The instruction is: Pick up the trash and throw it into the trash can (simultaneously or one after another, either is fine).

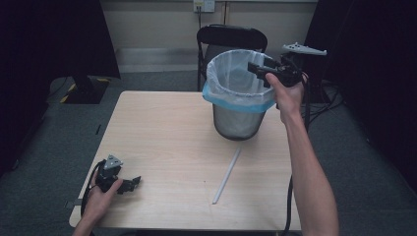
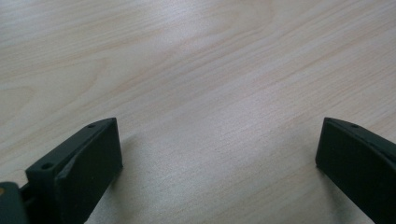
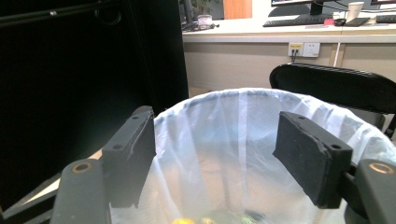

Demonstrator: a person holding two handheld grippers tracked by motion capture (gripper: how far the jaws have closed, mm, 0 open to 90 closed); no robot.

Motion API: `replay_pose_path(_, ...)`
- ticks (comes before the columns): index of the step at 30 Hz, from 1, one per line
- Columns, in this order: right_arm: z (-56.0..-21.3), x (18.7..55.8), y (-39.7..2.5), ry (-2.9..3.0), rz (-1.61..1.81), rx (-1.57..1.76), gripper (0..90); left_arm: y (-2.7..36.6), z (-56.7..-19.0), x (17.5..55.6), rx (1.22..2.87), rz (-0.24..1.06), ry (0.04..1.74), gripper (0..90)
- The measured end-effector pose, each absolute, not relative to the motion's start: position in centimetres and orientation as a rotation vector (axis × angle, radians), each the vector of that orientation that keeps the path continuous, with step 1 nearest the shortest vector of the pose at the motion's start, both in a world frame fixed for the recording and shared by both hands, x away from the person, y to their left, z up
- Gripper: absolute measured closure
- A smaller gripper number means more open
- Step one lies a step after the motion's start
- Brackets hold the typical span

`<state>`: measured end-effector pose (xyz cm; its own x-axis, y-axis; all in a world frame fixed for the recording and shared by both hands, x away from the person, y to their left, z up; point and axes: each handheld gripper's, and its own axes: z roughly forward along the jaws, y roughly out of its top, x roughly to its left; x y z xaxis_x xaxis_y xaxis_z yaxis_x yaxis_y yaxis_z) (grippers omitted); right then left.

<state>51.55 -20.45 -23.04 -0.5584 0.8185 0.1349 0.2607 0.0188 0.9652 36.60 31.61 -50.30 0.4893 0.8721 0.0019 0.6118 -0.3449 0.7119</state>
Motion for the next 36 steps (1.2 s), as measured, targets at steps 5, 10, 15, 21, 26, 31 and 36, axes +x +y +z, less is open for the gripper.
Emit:
replay_pose_path(5, -22.9, 50.4, -20.9, 1.837, 1.575, 1.073, 27.3, 31.6, -50.3, 36.6, 2.075, 0.507, 1.219, 0.0)
replay_pose_path(10, -22.7, 49.0, -21.3, 1.832, 1.571, 1.053, 22.4, 31.6, -50.3, 36.6, 2.083, 0.512, 1.216, 0.0)
replay_pose_path(15, -22.8, 47.1, -21.6, 1.829, 1.554, 1.042, 21.1, 31.6, -50.3, 36.6, 2.083, 0.513, 1.217, 0.0)
replay_pose_path(21, -23.9, 45.0, -21.3, 1.856, 1.546, 1.031, 21.3, 31.6, -50.3, 36.6, 2.082, 0.512, 1.217, 0.0)
replay_pose_path(26, -25.0, 43.2, -21.0, 1.889, 1.521, 1.036, 21.5, 31.6, -50.3, 36.6, 2.083, 0.512, 1.217, 0.0)
replay_pose_path(31, -26.4, 41.9, -20.8, 1.915, 1.510, 1.035, 20.9, 31.6, -50.3, 36.6, 2.083, 0.512, 1.216, 0.0)
replay_pose_path(36, -28.3, 40.8, -20.3, 1.929, 1.527, 1.051, 18.0, 31.6, -50.3, 36.6, 2.083, 0.513, 1.216, 0.0)
